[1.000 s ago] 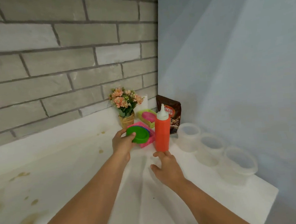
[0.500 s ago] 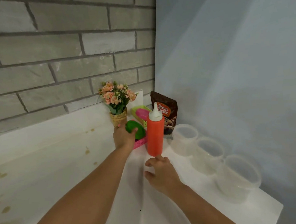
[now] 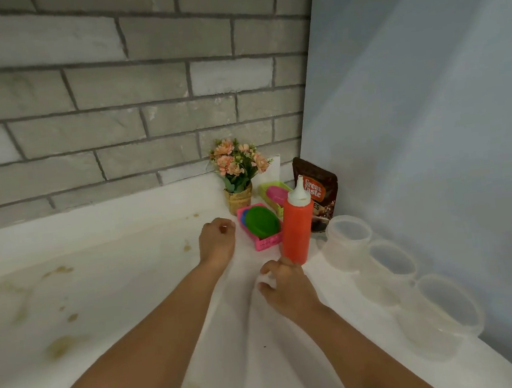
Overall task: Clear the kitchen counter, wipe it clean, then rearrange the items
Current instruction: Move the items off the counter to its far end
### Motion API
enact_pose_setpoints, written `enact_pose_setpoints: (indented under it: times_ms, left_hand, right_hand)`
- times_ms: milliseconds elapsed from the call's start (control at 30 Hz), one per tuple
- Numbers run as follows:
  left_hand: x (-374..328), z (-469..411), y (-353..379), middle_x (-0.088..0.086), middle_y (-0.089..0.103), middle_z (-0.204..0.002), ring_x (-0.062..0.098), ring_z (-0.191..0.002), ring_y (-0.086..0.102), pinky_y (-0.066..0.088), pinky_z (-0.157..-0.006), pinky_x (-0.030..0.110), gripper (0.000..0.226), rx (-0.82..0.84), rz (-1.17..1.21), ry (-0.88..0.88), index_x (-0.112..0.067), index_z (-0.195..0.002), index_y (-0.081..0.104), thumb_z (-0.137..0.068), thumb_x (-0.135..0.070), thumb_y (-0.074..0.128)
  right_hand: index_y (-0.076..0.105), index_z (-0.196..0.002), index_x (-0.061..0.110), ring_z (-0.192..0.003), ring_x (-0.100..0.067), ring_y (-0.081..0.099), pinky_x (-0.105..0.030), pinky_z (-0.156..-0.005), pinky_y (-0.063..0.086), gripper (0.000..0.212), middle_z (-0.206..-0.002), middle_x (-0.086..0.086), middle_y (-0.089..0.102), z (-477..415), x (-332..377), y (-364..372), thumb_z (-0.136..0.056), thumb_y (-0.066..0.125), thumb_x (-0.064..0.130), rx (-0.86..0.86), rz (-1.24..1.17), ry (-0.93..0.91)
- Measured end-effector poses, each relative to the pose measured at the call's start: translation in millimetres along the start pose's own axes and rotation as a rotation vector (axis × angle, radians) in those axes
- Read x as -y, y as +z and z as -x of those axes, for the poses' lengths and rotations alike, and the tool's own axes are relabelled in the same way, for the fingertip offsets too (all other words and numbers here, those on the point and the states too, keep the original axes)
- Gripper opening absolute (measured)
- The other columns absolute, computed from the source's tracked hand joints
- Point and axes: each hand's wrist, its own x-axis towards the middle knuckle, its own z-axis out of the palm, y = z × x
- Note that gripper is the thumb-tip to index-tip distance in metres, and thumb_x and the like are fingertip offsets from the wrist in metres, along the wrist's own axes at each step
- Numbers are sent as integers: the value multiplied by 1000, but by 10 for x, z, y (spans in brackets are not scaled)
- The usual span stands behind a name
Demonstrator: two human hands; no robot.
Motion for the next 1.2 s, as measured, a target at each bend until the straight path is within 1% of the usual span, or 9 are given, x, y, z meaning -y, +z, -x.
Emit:
enact_pose_setpoints:
  times_ms: [67,133,200,400,533,700,800,933,1200]
  left_hand:
    - [56,136,-133,8,63,-100,23,-93,58,41,-75,24,24,31,48,-3,-7,-108,63,-95,-19,46]
    - [127,293,-299,2,62,-81,14,-74,56,43,-68,23,22,41,95,8,-7,-102,65,-94,-19,47]
    - [202,431,-510,0,61,-76,9,-66,53,43,-72,25,20,-1,118,14,-9,-100,64,-94,-19,48]
    - [432,769,-1341,-2,54,-80,10,-66,49,39,-60,18,9,-245,116,33,-21,-99,55,-93,-25,50]
    - [667,975,-2024,-1,54,-87,5,-68,48,38,-61,15,7,-359,105,56,-20,-96,55,-92,-25,52]
    - [1100,1310,-2887,4,53,-100,4,-73,49,37,-62,12,15,-423,57,40,-14,-103,58,-92,-23,53]
    - [1378,1524,-3426,4,52,-101,5,-73,49,37,-61,12,16,-461,25,18,-14,-103,58,-92,-24,53]
    - [1733,1738,-4037,7,55,-104,8,-77,51,38,-65,15,15,-524,17,-24,-13,-101,59,-92,-22,53]
    - [2098,1900,-4791,4,55,-96,14,-80,49,37,-63,17,13,-683,57,-128,-13,-100,57,-93,-22,50]
  right_hand:
    - [57,-121,18,-115,-21,49,-33,-96,46,31,-120,-3,52,1,127,22,-91,55,25,12,-19,-29]
    - [57,-120,16,-115,-24,49,-33,-94,46,31,-120,-6,52,19,271,48,-91,54,23,30,-34,-67]
    - [58,-120,15,-114,-25,50,-32,-92,45,31,-121,-7,52,52,438,74,-90,54,24,44,-52,-110]
    - [60,-115,18,-108,-18,56,-27,-87,46,27,-114,-3,60,232,1132,204,-91,55,28,90,-100,-202]
    - [60,-113,20,-101,-18,59,-28,-84,49,25,-106,0,63,399,1765,366,-91,54,30,109,-138,-254]
    - [62,-110,18,-84,-15,55,-26,-77,48,23,-91,3,61,713,2558,755,-90,55,28,141,-188,-318]
    - [62,-110,18,-87,-17,58,-26,-78,47,23,-89,3,60,931,3032,1037,-90,55,26,182,-205,-346]
    - [62,-109,18,-81,-13,54,-26,-78,48,22,-86,5,57,1148,3546,1409,-90,56,26,242,-234,-383]
    - [61,-115,14,-82,-15,53,-24,-79,45,28,-88,2,56,1200,4267,1897,-89,57,24,367,-301,-421]
